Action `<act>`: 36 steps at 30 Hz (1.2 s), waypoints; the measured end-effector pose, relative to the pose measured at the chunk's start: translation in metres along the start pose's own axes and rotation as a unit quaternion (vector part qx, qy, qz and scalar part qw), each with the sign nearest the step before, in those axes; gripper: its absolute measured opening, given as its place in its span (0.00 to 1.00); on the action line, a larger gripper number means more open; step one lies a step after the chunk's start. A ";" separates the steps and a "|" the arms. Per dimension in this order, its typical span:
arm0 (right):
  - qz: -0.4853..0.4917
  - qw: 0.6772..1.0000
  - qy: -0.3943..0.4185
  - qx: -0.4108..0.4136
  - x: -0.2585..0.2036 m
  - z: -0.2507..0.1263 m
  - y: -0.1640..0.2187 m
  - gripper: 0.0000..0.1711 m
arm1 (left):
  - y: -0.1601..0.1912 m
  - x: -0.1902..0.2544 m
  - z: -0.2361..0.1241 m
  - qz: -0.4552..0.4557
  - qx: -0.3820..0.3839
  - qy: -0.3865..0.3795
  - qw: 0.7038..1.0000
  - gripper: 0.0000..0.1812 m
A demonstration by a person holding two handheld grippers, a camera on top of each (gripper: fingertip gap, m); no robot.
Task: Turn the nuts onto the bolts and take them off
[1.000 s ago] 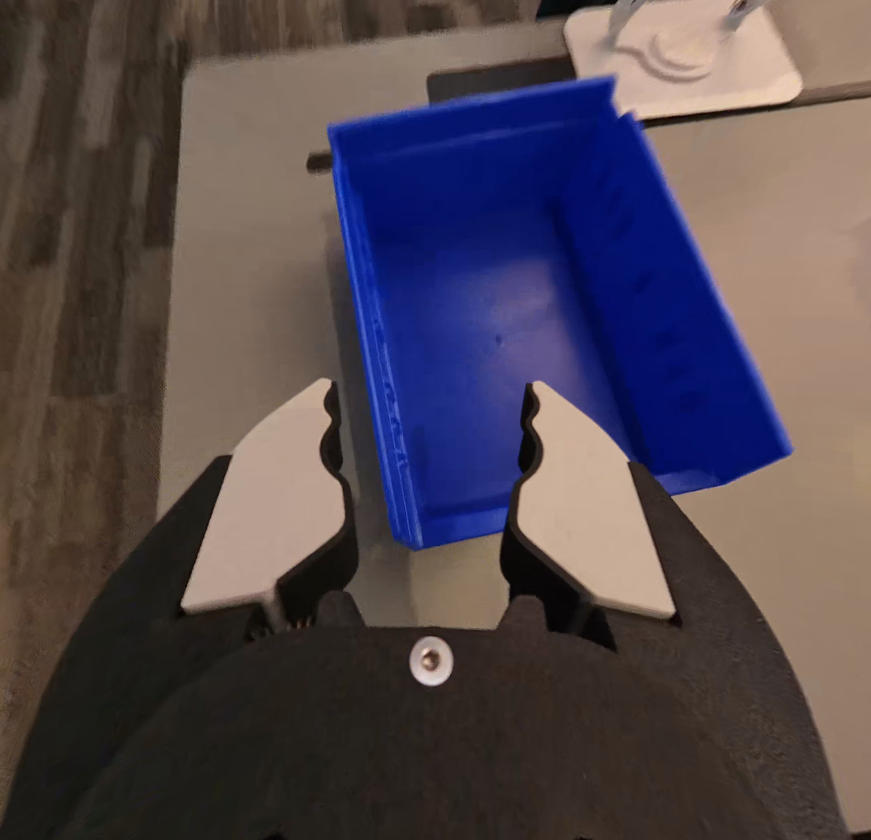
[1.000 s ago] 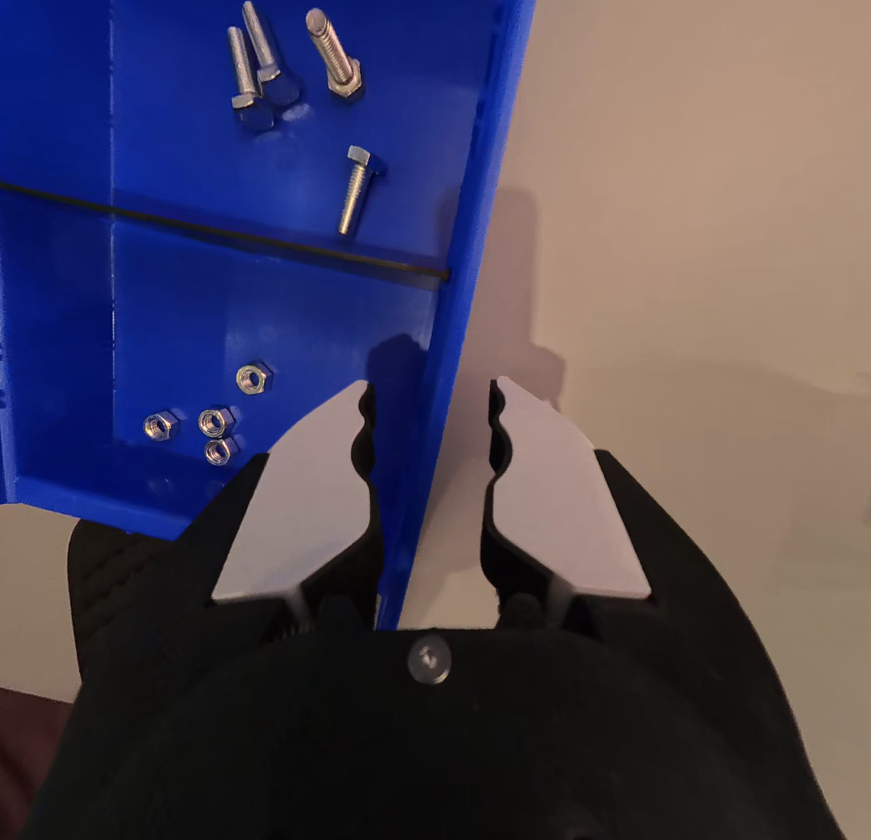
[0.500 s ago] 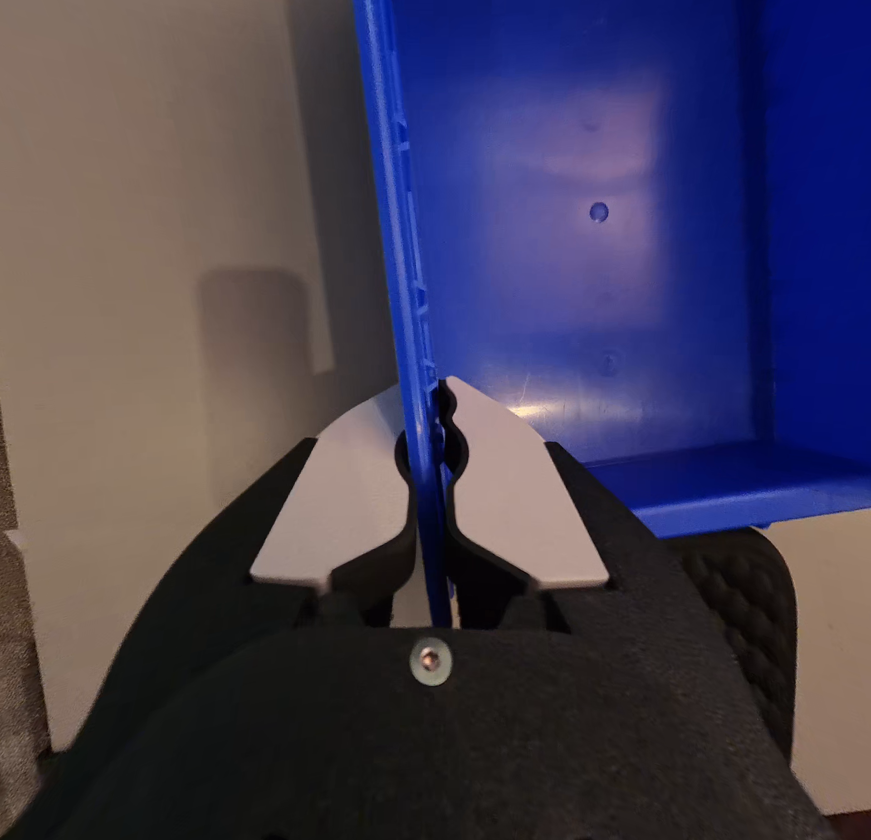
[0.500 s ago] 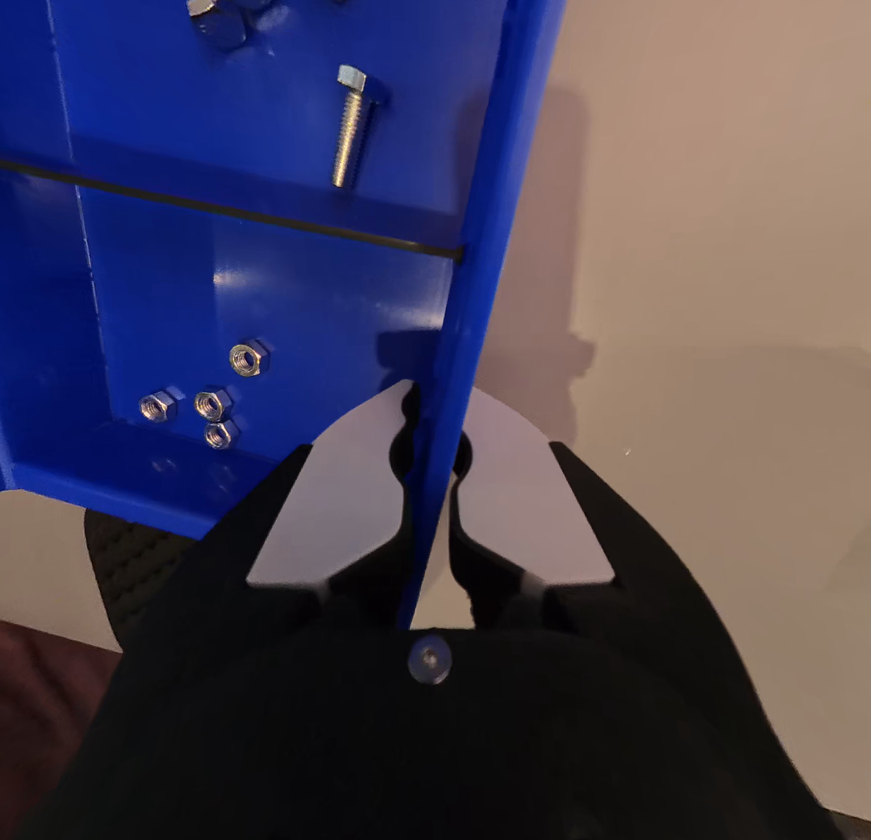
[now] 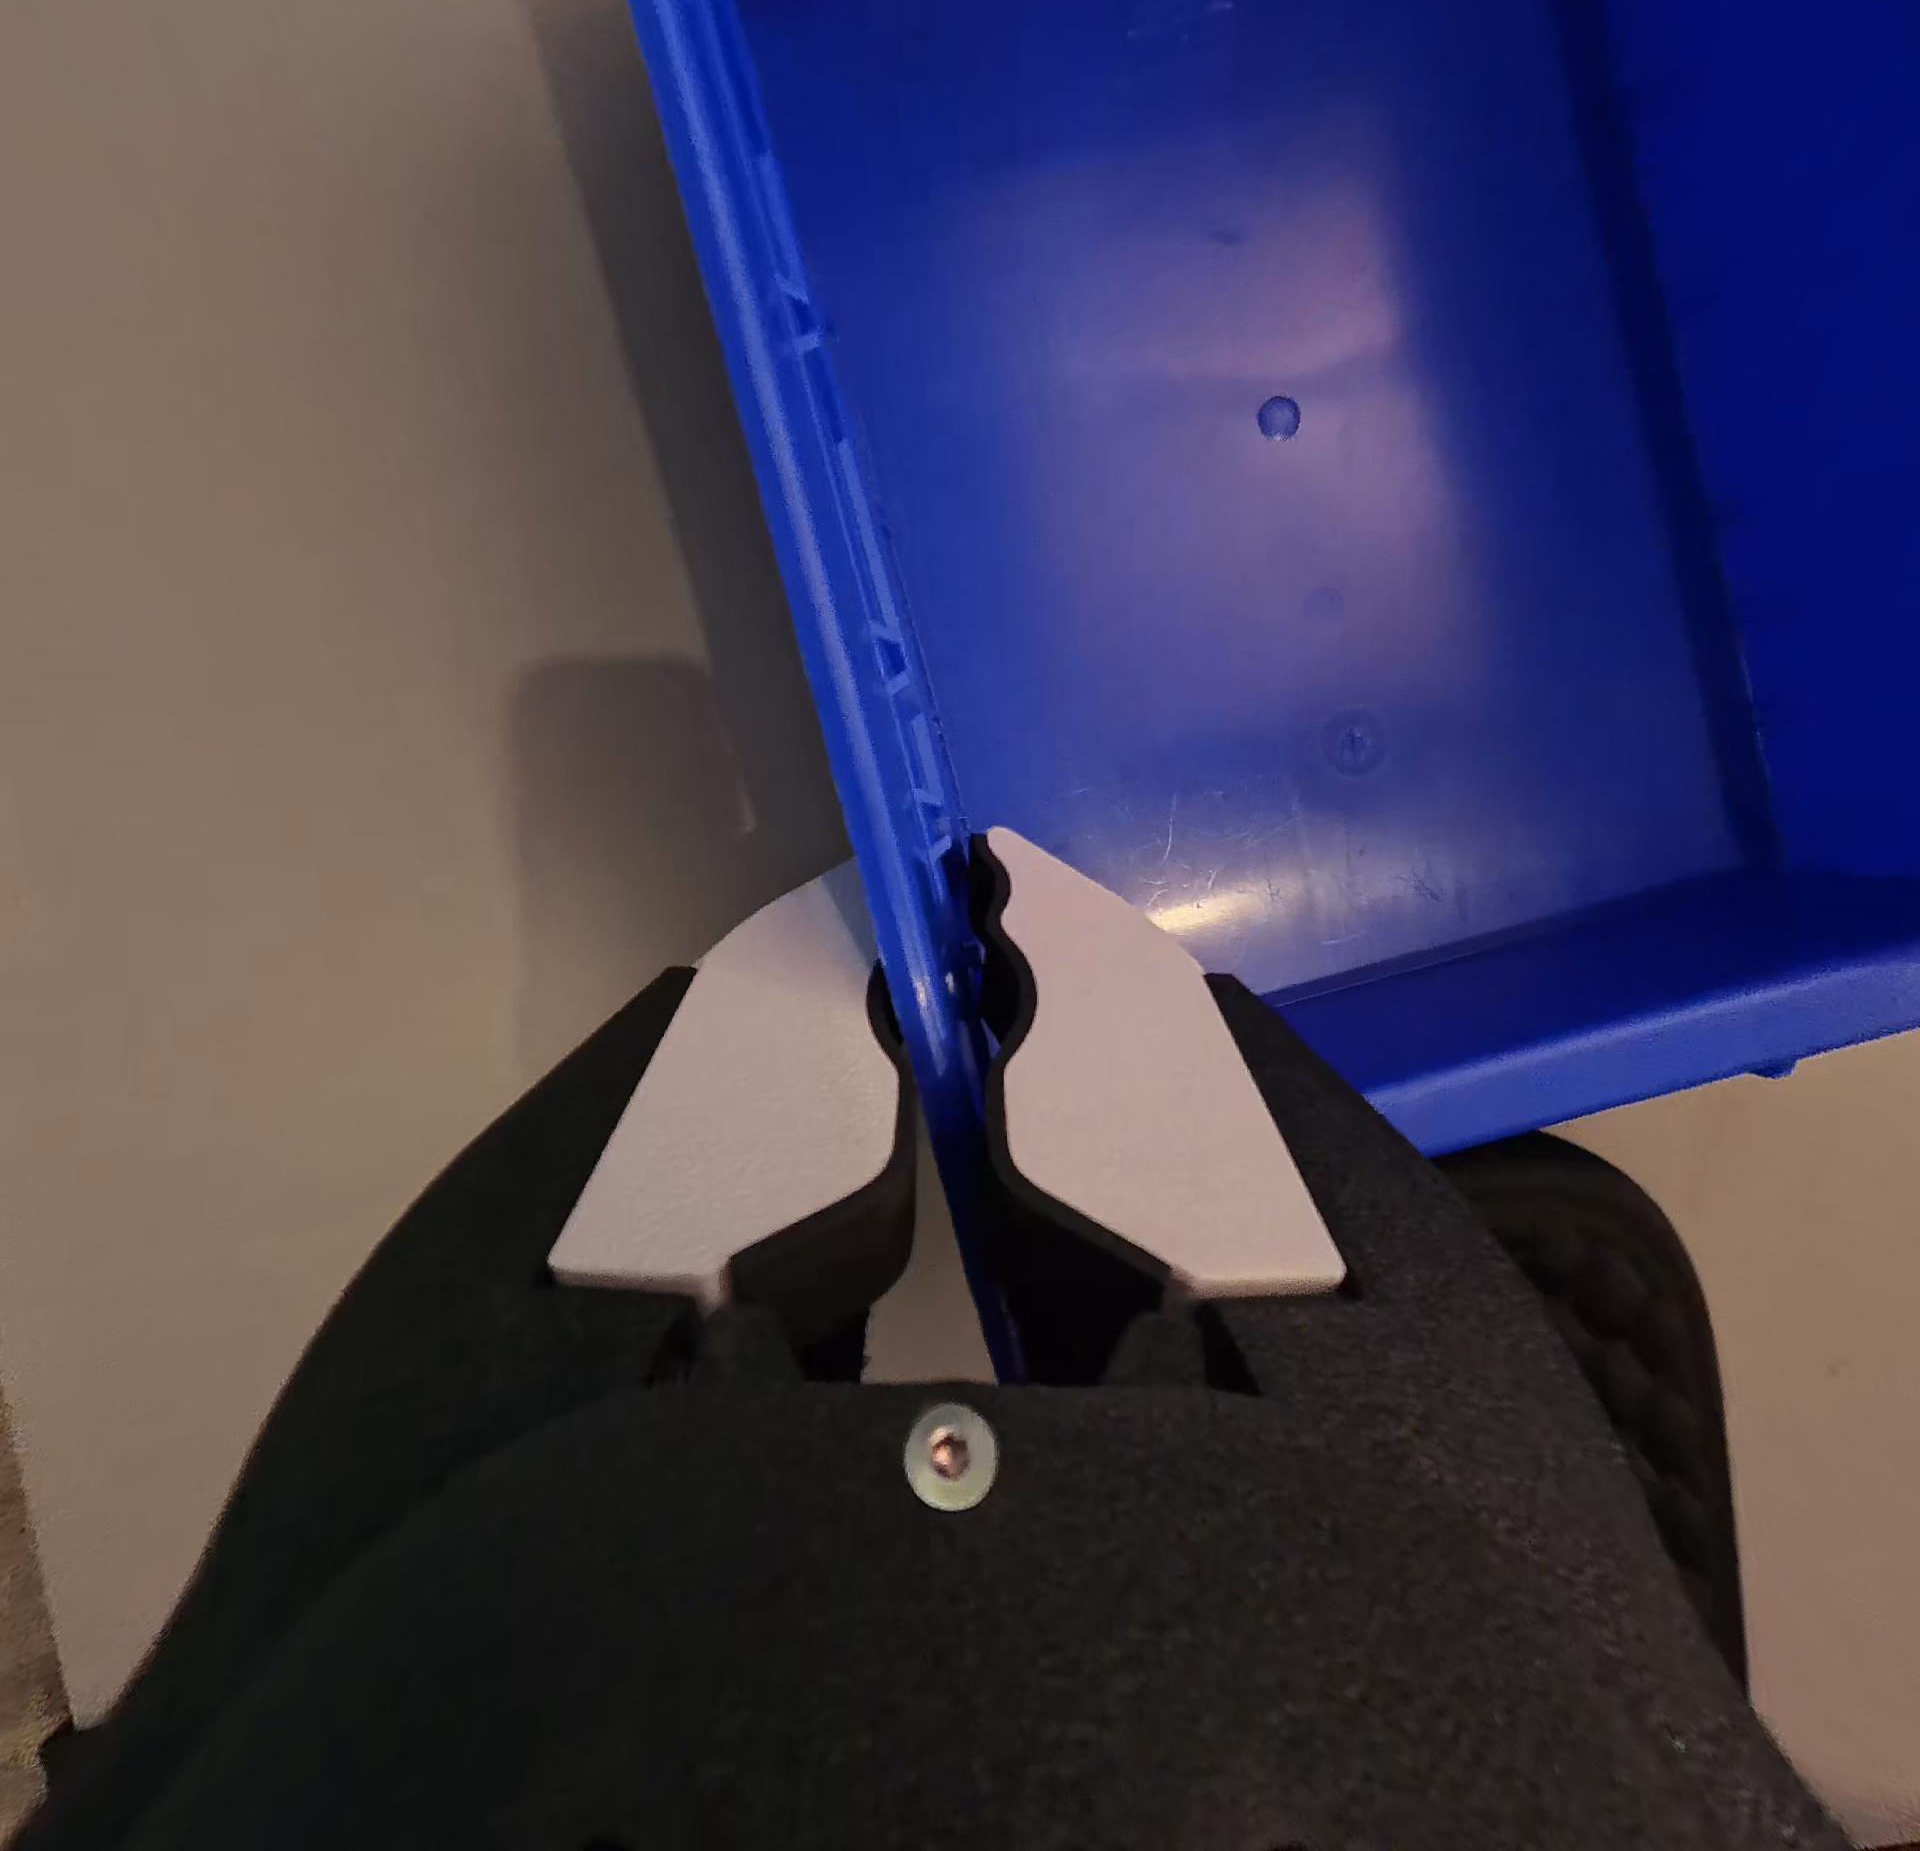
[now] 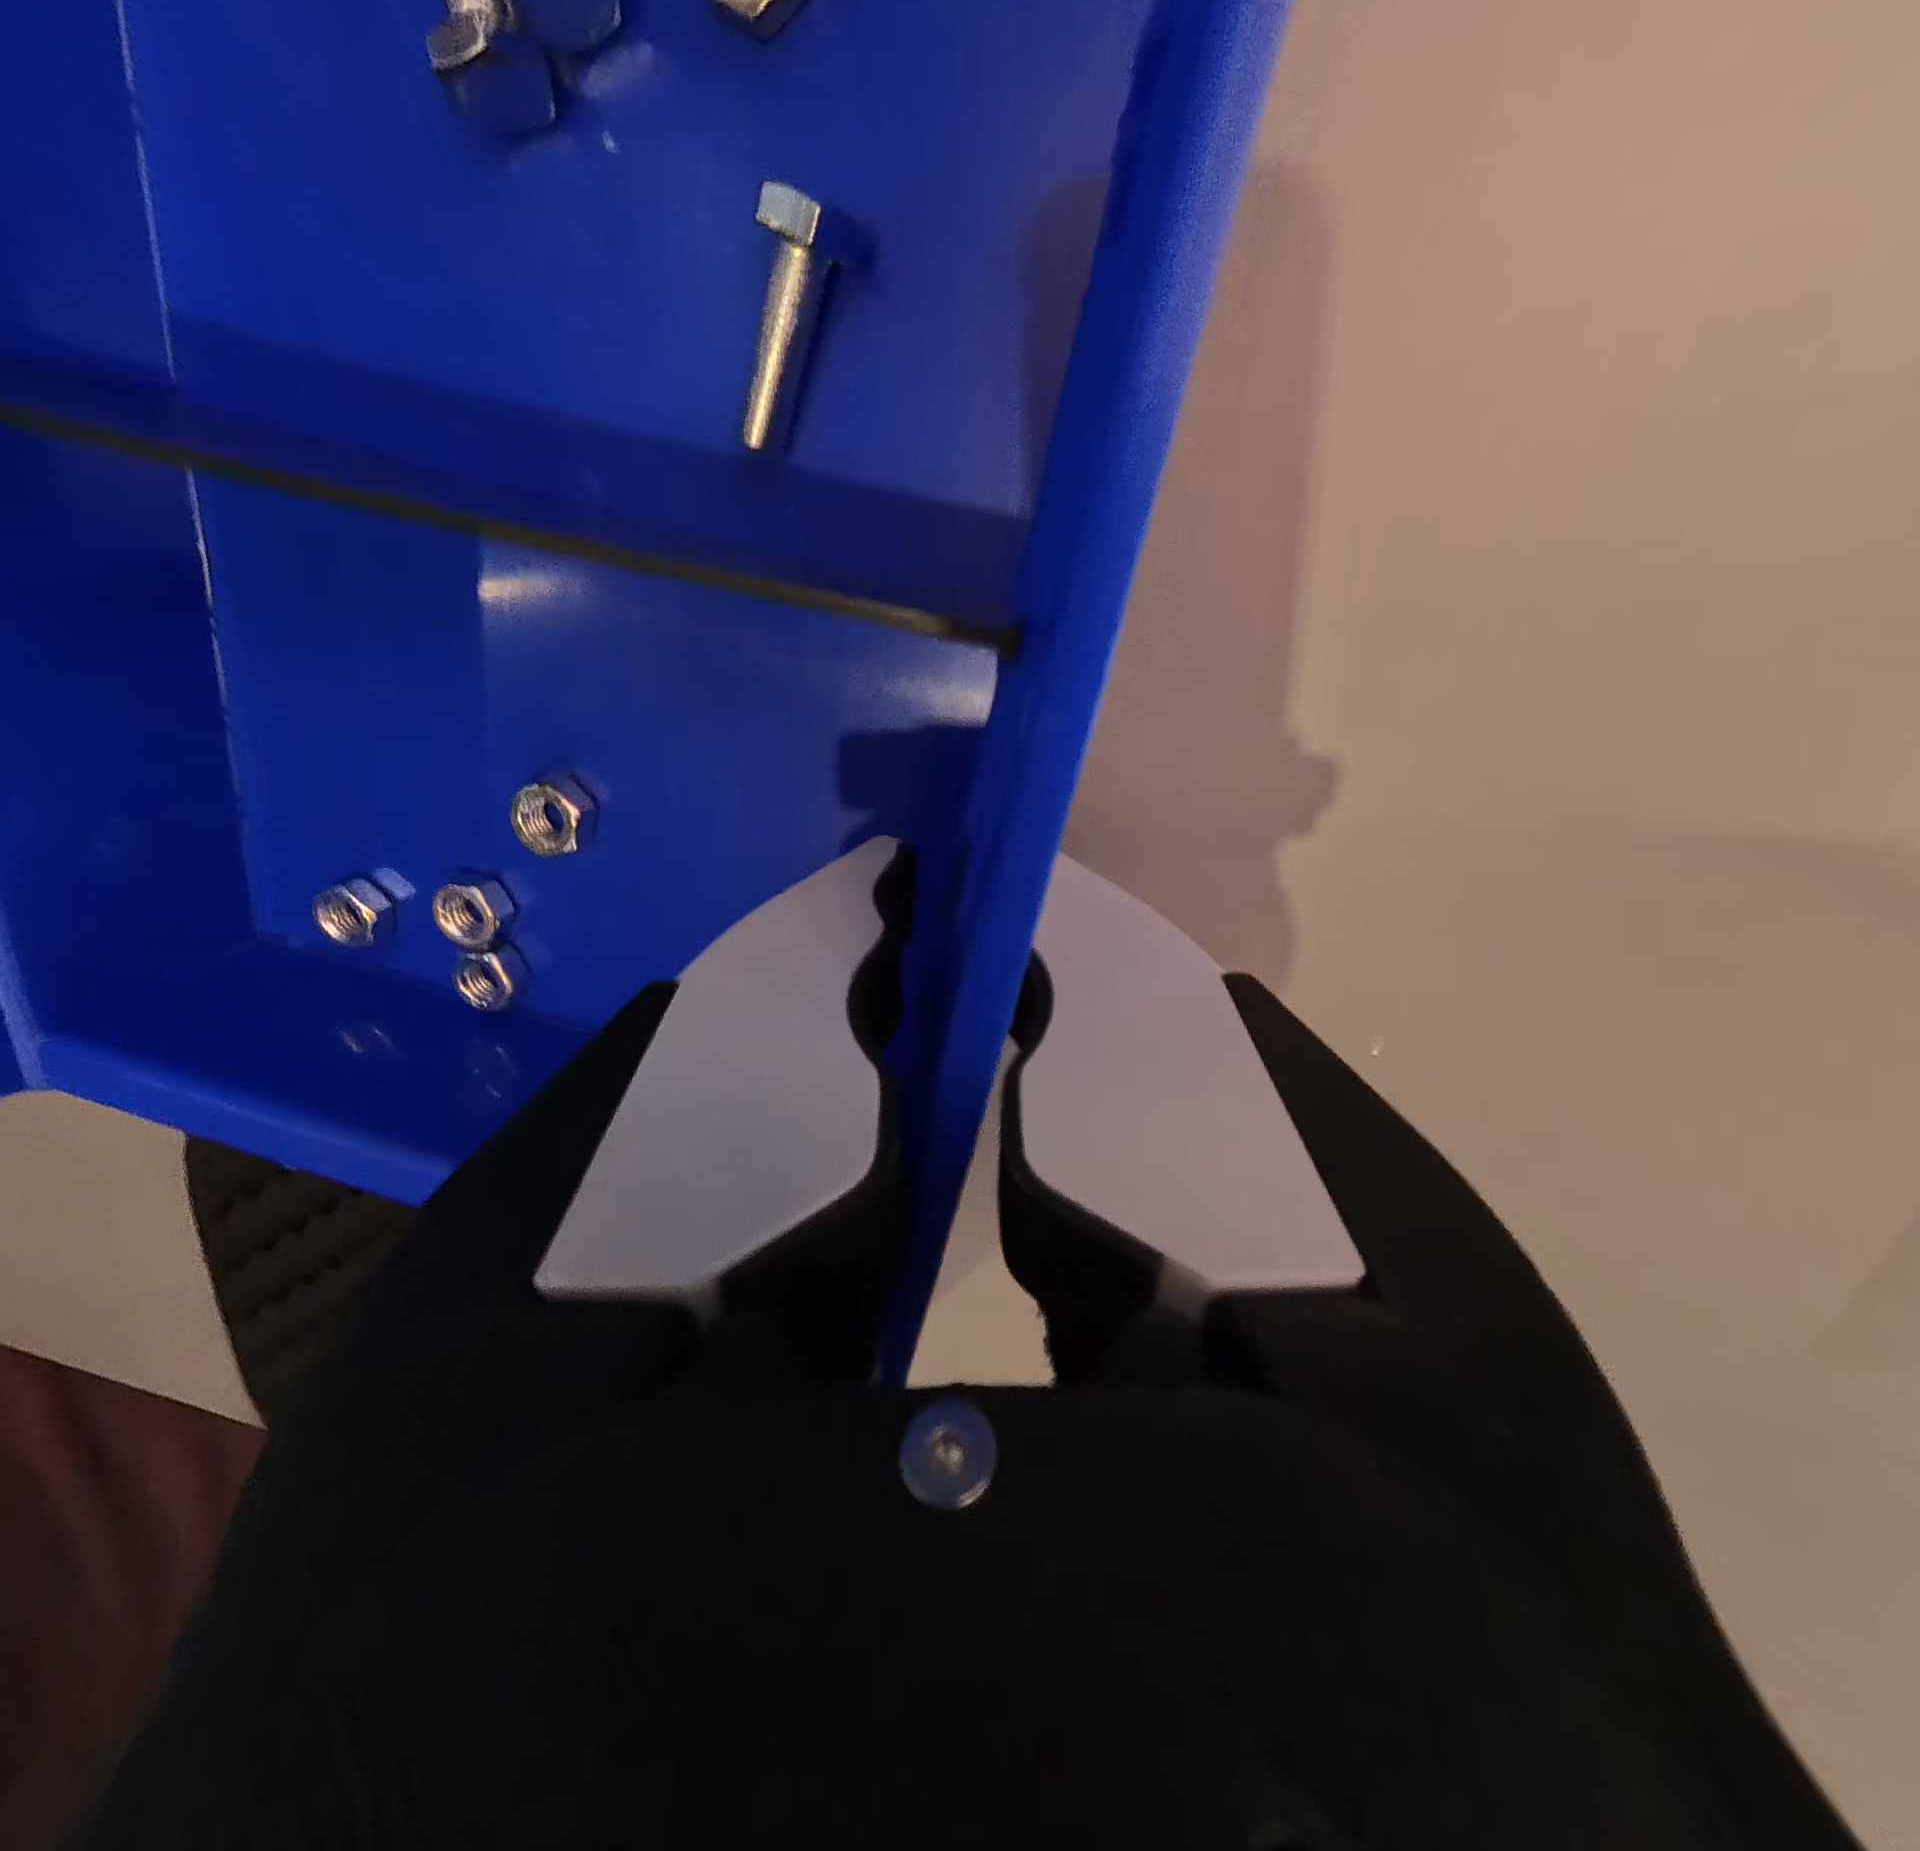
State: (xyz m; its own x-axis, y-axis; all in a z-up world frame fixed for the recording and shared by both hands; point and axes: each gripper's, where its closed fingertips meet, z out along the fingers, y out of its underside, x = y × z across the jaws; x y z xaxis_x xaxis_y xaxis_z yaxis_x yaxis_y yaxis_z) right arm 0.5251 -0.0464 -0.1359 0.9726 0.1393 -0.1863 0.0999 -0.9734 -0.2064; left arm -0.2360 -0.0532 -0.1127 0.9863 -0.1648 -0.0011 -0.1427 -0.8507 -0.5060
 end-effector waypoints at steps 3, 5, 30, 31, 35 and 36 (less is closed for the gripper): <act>0.013 1.000 -0.007 -0.011 0.001 0.003 -0.002 0.11 | -0.008 0.025 0.005 0.025 -0.005 0.007 1.000 0.04; 0.008 1.000 -0.005 -0.028 0.000 0.004 0.000 0.09 | -0.013 0.044 0.008 0.041 -0.009 0.011 0.999 0.04; -0.027 0.995 0.004 -0.097 -0.031 0.018 -0.005 0.04 | -0.064 0.227 -0.006 0.103 0.101 0.099 0.985 0.32; -0.027 0.995 0.002 -0.093 -0.032 0.018 -0.006 0.03 | -0.069 0.222 -0.017 0.102 0.127 0.094 0.982 0.33; -0.034 0.996 0.006 -0.085 -0.033 0.014 -0.006 0.03 | -0.078 0.191 -0.053 0.098 0.191 0.046 0.976 0.37; -0.035 0.996 0.009 -0.084 -0.033 0.011 -0.005 0.03 | -0.077 0.185 -0.058 0.098 0.194 0.040 0.975 0.37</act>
State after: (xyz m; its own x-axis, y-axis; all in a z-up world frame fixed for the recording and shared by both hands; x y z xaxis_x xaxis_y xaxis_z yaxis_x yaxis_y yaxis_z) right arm 0.4902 -0.0438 -0.1392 0.9653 0.2061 -0.1604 0.2000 -0.9783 -0.0537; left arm -0.0475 -0.0474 -0.0237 0.9315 -0.3570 -0.0699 -0.2699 -0.5494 -0.7908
